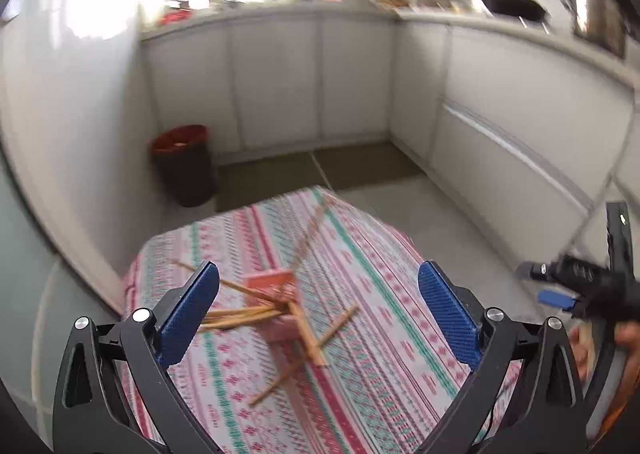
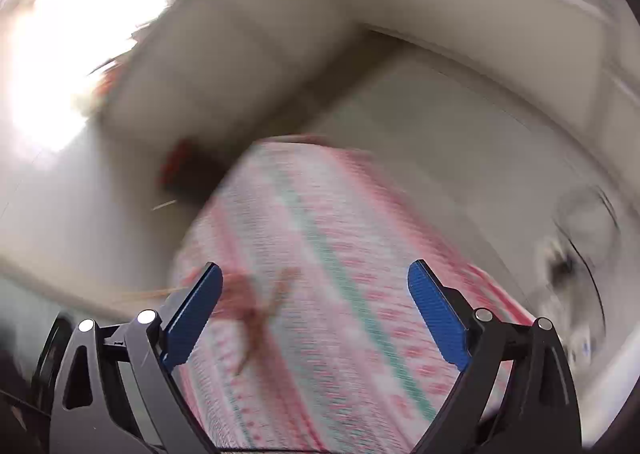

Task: Organize utensils
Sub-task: 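Lower the left tool to the last chopstick and grasp it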

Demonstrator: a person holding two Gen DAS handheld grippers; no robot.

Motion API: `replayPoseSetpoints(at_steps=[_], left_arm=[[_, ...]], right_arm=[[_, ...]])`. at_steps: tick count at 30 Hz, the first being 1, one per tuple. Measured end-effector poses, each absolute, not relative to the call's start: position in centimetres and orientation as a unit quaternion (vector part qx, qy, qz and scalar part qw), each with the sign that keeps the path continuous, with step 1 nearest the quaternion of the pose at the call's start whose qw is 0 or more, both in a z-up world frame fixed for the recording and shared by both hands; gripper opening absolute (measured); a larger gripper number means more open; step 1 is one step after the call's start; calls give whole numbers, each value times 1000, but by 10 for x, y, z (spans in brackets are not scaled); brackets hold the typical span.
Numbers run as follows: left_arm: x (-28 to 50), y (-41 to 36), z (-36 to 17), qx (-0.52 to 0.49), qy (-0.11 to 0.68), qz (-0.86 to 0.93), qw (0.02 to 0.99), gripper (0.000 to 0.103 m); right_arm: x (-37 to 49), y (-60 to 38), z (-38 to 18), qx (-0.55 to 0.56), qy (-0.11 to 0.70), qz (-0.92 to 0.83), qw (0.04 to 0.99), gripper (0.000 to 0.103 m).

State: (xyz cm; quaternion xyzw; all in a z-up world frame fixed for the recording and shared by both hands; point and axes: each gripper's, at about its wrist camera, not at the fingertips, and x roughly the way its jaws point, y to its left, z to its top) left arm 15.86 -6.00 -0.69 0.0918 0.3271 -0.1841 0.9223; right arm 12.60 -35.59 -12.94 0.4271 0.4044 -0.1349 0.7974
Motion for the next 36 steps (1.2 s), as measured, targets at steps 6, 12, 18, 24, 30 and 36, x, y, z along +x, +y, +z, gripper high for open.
replayPoseSetpoints(at_steps=[6, 12, 18, 24, 30, 36], left_arm=[[200, -153, -95, 200, 443, -217, 847, 96], [271, -181, -201, 261, 549, -165, 777, 94], [303, -175, -246, 312, 584, -145, 735, 86], [288, -189, -255, 379, 558, -161, 721, 76], [297, -178, -263, 316, 597, -205, 708, 76], [312, -149, -269, 244, 641, -249, 684, 62]], right_arm=[[121, -391, -155, 502, 413, -142, 746, 91], [137, -372, -169, 533, 456, -52, 711, 91], [141, -359, -168, 518, 464, -35, 718, 91], [141, -366, -173, 532, 464, -35, 707, 91], [143, -362, -172, 522, 474, -30, 709, 91], [145, -362, -179, 531, 480, -27, 698, 91]])
